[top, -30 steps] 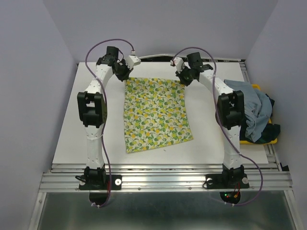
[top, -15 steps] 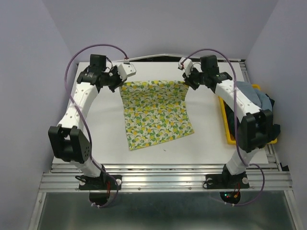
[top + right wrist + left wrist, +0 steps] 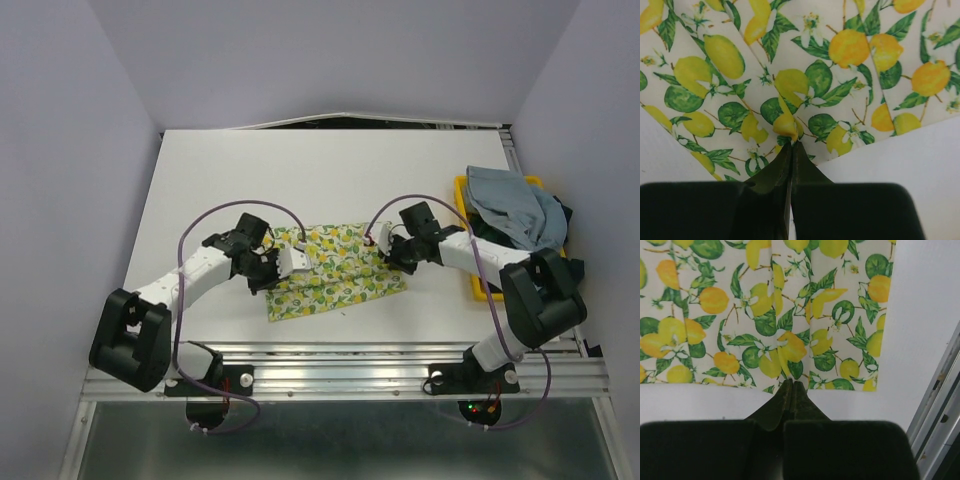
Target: Fold and stack the skirts
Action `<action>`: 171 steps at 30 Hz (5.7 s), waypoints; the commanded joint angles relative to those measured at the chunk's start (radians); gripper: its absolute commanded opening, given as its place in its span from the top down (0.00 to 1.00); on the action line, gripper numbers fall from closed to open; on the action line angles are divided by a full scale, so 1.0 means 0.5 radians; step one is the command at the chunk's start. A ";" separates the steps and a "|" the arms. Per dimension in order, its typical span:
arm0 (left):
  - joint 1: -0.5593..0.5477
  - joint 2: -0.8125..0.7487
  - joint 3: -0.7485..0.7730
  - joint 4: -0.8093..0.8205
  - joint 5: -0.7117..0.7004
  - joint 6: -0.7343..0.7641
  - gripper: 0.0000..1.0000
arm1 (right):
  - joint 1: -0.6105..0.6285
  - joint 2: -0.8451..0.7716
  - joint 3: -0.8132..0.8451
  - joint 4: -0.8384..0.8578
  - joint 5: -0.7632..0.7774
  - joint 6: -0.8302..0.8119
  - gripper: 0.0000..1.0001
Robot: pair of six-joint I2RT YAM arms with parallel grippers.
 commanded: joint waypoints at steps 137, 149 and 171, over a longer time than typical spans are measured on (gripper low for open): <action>0.706 1.068 0.237 1.495 0.455 -2.665 1.00 | 0.822 1.637 2.459 -0.144 0.704 2.033 0.99; 0.700 1.071 0.233 1.495 0.449 -2.686 1.00 | 0.840 1.720 2.560 -0.175 0.533 2.116 0.99; 0.722 0.973 0.298 1.302 0.372 -2.551 0.85 | 0.858 1.851 2.539 -0.165 0.435 2.313 0.99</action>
